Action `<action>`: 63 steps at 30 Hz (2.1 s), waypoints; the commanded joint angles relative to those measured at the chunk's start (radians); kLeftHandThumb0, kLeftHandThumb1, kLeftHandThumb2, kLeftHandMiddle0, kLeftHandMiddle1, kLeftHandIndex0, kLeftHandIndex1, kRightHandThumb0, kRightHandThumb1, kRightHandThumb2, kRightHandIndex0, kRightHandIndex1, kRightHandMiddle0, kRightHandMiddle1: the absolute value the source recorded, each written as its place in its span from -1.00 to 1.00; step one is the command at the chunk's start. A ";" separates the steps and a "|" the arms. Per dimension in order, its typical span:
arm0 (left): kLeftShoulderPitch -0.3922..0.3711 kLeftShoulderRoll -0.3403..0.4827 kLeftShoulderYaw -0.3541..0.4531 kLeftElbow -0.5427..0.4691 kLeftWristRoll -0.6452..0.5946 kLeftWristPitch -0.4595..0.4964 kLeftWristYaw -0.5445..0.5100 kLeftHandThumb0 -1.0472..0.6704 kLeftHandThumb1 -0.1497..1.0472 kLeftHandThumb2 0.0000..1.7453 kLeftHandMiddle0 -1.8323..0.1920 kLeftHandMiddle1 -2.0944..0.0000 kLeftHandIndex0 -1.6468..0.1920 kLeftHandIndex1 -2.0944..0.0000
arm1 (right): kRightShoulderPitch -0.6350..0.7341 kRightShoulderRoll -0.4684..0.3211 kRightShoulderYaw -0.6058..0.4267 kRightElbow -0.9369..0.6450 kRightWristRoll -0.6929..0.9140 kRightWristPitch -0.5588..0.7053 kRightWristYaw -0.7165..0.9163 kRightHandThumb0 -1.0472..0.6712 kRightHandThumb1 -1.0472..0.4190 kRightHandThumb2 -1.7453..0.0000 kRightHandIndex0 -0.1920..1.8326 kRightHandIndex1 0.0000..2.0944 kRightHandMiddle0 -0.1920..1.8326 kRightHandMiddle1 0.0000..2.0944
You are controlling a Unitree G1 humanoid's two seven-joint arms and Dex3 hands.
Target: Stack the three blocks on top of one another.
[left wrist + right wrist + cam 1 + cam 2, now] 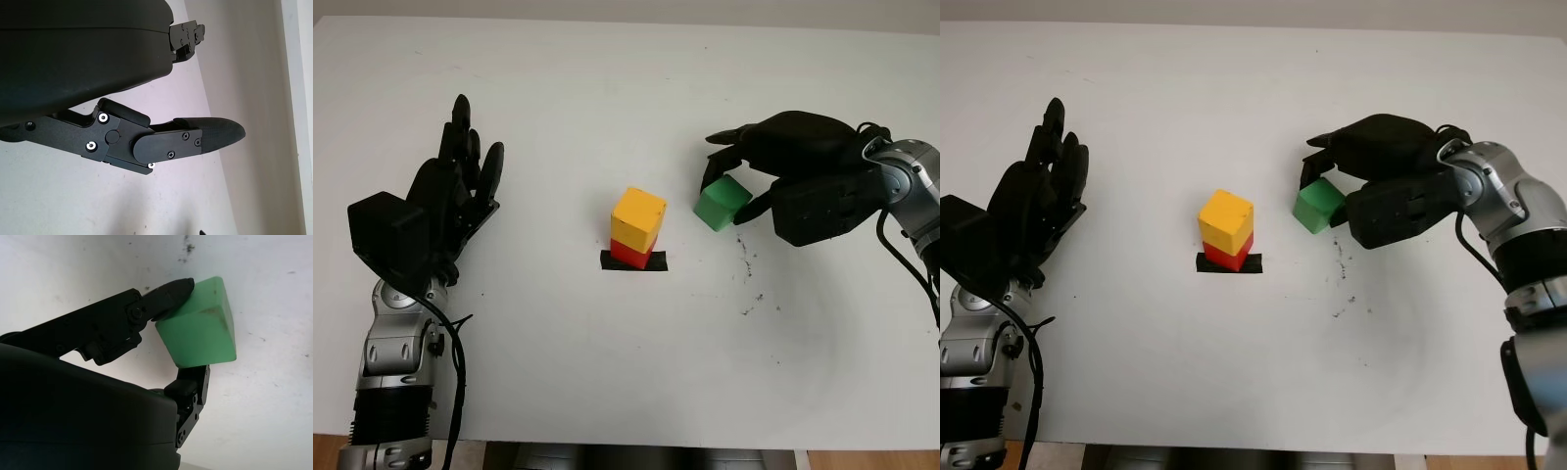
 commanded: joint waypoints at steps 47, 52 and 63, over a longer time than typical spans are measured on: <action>-0.002 -0.001 -0.005 0.005 0.004 0.003 0.003 -0.62 1.00 -0.46 1.00 0.96 0.99 0.95 | -0.200 0.100 -0.174 -0.186 0.358 0.271 0.335 -0.17 -0.80 0.95 -0.55 -0.95 -0.40 0.48; -0.005 0.002 -0.006 0.009 0.005 0.003 0.001 -0.62 1.00 -0.45 1.00 0.97 1.00 0.95 | -0.193 0.114 -0.202 -0.264 0.413 0.345 0.350 -0.26 -0.80 0.94 -0.51 -0.93 -0.38 0.48; 0.000 0.000 -0.004 0.006 0.002 -0.003 0.000 -0.61 1.00 -0.46 1.00 0.97 0.99 0.95 | -0.196 0.151 -0.267 -0.350 0.585 0.646 0.458 -0.30 -0.84 0.93 -0.57 -0.96 -0.42 0.58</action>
